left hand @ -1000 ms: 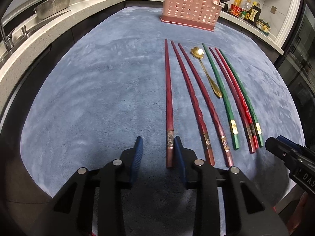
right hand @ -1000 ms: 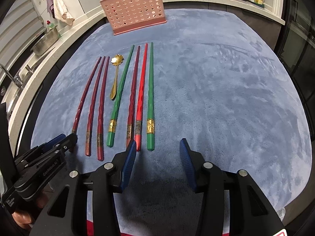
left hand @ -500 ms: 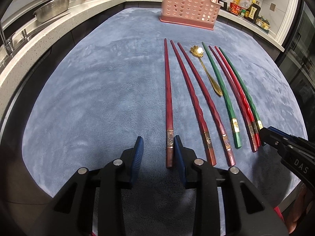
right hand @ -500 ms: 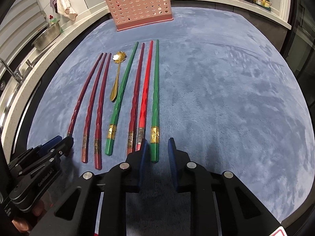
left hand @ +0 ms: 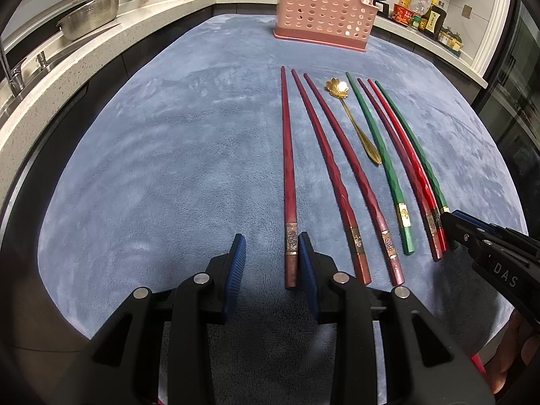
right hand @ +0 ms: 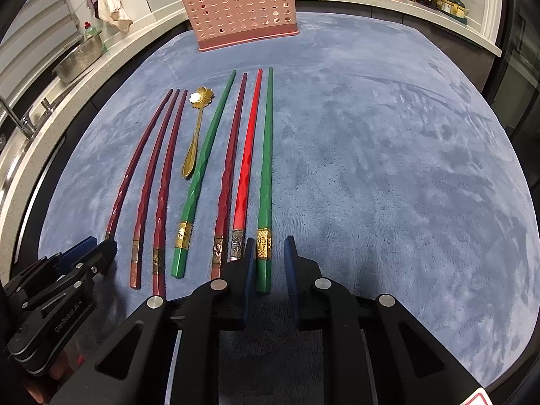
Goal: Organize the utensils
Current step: 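Grasp a dark-red chopstick with the left tool while the right tool grasps a green chopstick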
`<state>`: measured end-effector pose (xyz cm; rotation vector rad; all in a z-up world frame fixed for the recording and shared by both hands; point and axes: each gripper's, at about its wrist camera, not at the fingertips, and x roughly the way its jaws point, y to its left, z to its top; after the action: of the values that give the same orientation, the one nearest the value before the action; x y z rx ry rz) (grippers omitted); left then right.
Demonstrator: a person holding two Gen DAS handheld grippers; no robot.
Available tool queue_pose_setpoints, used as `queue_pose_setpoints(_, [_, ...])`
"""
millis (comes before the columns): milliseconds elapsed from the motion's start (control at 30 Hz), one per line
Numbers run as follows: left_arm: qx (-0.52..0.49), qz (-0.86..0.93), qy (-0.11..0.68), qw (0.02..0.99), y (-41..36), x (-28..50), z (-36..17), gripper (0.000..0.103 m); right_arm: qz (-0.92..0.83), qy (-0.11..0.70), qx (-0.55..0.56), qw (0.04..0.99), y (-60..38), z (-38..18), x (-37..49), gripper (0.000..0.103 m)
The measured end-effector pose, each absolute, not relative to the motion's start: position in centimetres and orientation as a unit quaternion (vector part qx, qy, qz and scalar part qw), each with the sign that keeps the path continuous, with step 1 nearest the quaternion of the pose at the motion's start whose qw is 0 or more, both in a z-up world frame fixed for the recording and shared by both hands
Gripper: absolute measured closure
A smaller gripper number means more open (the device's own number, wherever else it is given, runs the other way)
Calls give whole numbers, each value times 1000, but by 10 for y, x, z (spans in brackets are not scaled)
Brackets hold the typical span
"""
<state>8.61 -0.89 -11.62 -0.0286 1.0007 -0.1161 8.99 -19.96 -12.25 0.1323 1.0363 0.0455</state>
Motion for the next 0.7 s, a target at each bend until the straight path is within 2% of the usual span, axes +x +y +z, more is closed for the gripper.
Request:
queue_pose_setpoints(300, [-20, -58, 478, 876, -8, 86, -116, 73, 22, 490, 56, 870, -200, -123, 90, 96])
queue_pose_setpoints(400, [-28, -62, 478, 876, -6, 87, -115, 80, 23, 488, 53, 871, -200, -122, 88, 96])
queue_pose_setpoints(500, [-40, -71, 478, 874, -2, 87, -114, 93, 24, 486, 57, 872, -203, -119, 85, 96])
queue_pose_setpoints(700, [-45, -78, 478, 874, -1, 82, -107, 94, 26, 473, 65, 878, -207, -104, 77, 96])
